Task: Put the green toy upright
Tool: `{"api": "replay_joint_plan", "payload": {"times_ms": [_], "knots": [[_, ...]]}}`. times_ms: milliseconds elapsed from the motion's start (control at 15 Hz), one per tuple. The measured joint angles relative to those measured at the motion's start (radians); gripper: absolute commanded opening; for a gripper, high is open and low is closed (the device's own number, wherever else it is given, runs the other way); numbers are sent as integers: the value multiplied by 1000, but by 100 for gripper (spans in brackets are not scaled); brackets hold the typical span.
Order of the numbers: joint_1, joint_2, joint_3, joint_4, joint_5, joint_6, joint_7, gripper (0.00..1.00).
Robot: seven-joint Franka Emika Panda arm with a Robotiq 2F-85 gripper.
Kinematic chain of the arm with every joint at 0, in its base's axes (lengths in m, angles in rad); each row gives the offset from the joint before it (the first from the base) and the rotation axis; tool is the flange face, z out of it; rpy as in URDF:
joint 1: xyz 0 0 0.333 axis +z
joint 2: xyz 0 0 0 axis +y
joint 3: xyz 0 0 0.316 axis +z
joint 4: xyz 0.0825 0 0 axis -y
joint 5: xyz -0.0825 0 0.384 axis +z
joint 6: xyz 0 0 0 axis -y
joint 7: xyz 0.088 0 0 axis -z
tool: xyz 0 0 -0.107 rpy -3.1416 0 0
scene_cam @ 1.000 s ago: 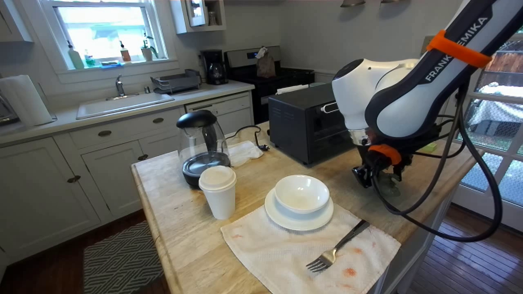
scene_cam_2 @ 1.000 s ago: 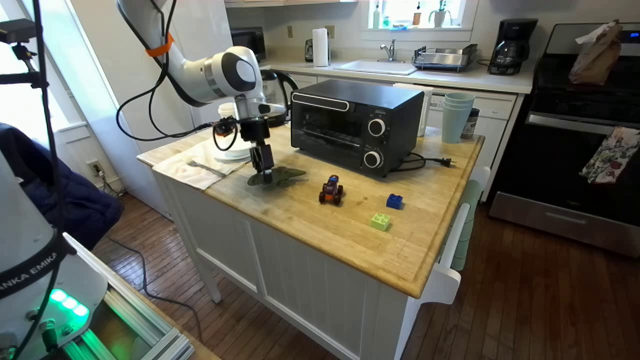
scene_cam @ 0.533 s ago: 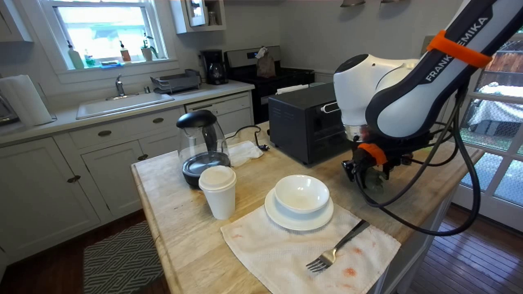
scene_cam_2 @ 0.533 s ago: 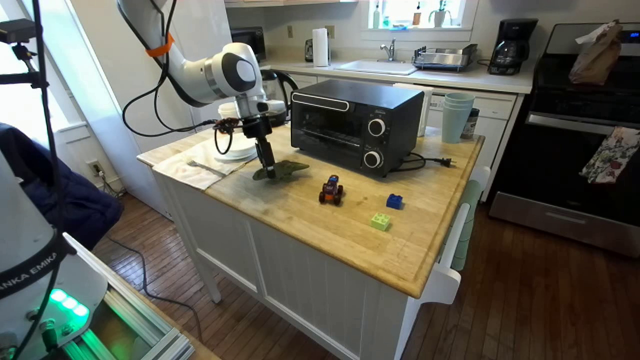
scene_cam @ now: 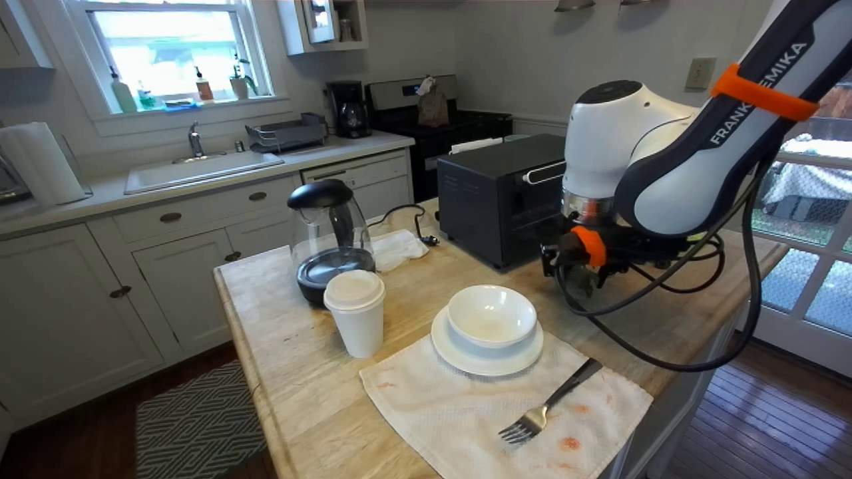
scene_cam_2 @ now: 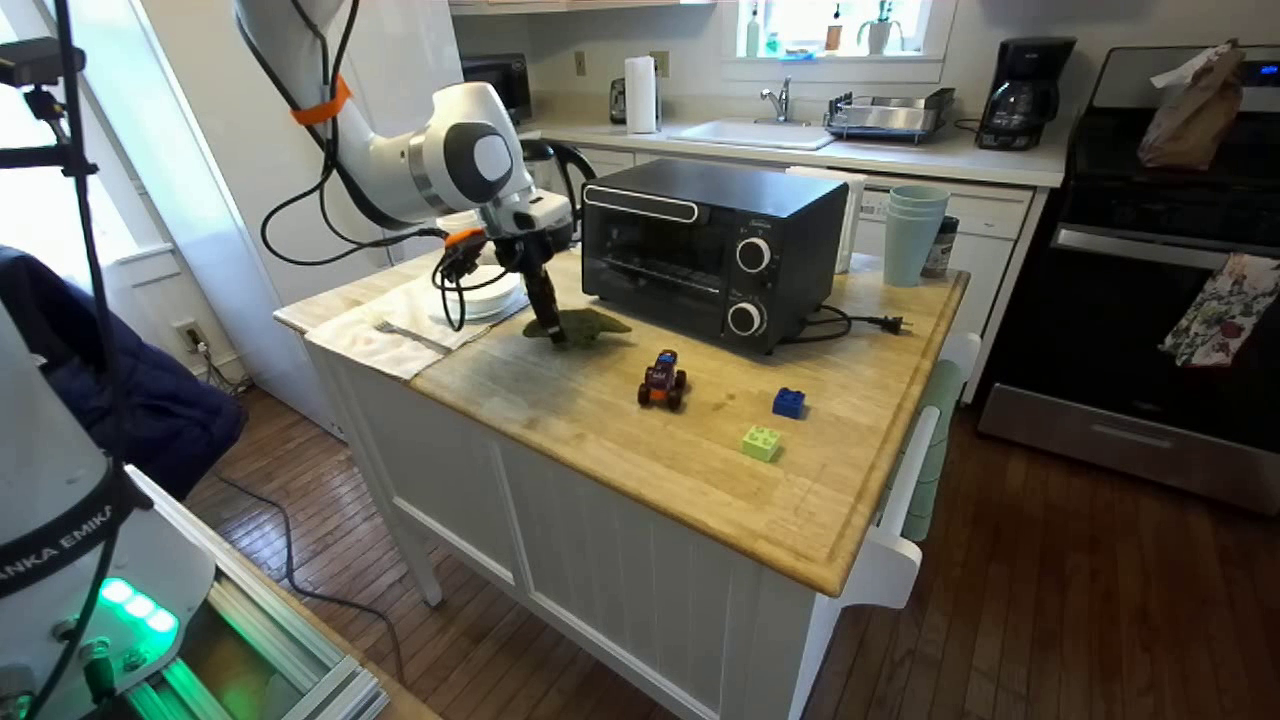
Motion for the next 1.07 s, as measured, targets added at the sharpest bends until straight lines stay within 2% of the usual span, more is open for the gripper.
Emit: {"api": "replay_joint_plan", "payload": {"times_ms": [333, 667, 867, 1067], "knots": [[24, 0, -31, -34, 53, 151, 13, 42], [54, 0, -36, -69, 181, 271, -4, 42], [25, 1, 21, -102, 306, 383, -88, 42], [-78, 2, 167, -120, 443, 441, -204, 42]]}}
